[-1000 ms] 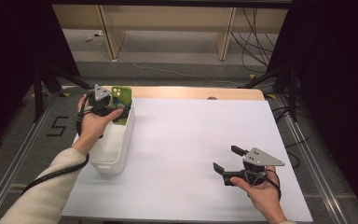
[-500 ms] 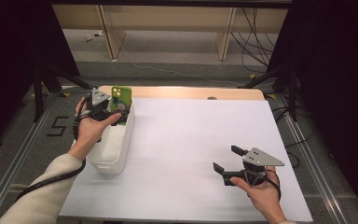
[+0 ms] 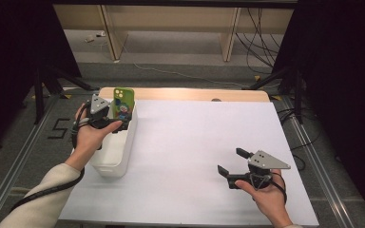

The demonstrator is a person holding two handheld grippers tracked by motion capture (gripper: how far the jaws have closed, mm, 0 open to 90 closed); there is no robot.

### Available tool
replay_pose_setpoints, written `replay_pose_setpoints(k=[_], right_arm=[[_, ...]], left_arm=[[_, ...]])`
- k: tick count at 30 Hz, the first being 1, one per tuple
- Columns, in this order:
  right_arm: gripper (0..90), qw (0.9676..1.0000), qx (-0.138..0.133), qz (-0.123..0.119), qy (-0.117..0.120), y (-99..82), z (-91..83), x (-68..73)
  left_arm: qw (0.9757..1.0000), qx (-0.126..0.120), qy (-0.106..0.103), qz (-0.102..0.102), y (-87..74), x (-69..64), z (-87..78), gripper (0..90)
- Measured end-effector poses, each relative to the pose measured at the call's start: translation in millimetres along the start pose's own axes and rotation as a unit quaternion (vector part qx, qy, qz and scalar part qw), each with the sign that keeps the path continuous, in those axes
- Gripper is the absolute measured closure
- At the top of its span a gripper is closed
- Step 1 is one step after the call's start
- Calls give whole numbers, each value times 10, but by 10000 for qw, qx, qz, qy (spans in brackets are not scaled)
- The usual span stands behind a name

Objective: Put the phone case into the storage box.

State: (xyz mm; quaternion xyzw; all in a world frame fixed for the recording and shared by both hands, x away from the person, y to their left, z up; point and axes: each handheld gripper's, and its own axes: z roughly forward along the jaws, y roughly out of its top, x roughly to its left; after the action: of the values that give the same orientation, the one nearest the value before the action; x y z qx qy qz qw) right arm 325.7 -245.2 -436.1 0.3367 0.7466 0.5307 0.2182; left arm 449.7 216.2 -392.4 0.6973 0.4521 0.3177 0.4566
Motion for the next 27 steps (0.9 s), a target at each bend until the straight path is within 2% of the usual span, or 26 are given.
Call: replay_pose_setpoints(k=[11,27], right_arm=[[91,10000,2,-7,4,2,-2,4],[91,10000,4,-15,15,2,1,6]], left_arm=[[9999,-63,-157,-20,-48,-56,-97,0],[9993,-88,-353,109,-172,-173,-229,0]])
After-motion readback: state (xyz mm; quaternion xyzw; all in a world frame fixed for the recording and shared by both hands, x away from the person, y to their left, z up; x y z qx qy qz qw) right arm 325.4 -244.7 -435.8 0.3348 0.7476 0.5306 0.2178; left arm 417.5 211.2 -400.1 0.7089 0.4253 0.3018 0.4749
